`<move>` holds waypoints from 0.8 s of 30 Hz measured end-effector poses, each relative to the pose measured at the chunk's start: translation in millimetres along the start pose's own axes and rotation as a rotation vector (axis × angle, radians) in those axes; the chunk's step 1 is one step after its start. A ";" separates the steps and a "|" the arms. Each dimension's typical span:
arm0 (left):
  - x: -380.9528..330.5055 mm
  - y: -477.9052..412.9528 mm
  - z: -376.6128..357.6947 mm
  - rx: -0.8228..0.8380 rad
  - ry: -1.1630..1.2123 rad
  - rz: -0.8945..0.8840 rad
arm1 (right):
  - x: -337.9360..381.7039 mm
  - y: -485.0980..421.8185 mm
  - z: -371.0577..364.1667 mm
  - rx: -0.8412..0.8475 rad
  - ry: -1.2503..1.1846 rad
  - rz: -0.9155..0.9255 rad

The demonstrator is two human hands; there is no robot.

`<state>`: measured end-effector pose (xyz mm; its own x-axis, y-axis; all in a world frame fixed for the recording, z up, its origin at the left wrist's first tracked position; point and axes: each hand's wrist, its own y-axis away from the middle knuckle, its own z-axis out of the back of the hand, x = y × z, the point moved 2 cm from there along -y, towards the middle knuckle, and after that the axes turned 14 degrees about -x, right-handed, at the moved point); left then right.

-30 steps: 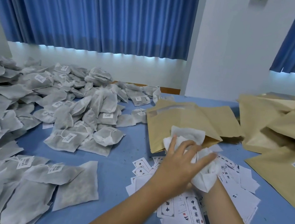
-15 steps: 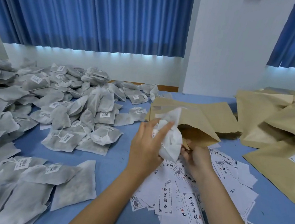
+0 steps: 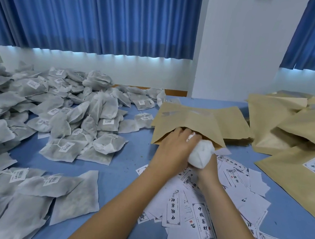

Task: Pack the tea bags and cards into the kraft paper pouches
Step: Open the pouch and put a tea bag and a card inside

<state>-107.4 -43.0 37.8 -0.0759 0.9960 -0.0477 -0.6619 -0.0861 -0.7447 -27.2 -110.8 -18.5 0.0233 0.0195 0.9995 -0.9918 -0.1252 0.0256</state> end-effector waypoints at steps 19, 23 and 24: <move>-13.5 -7.7 -1.0 0.204 0.127 0.201 | 3.5 -14.3 7.4 -0.083 -0.185 -0.070; 2.8 31.4 14.1 0.732 -0.062 0.326 | 4.9 -11.2 2.9 -0.035 -0.380 -0.238; 8.0 37.5 13.8 0.858 -0.153 0.350 | 5.2 -10.6 2.1 -0.027 -0.409 -0.270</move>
<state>-143.1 -38.6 18.7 -0.4319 0.9009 -0.0425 -0.9017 -0.4302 0.0438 -16.3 -111.5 -13.5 0.3219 -0.3443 0.8819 -0.9464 -0.1438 0.2893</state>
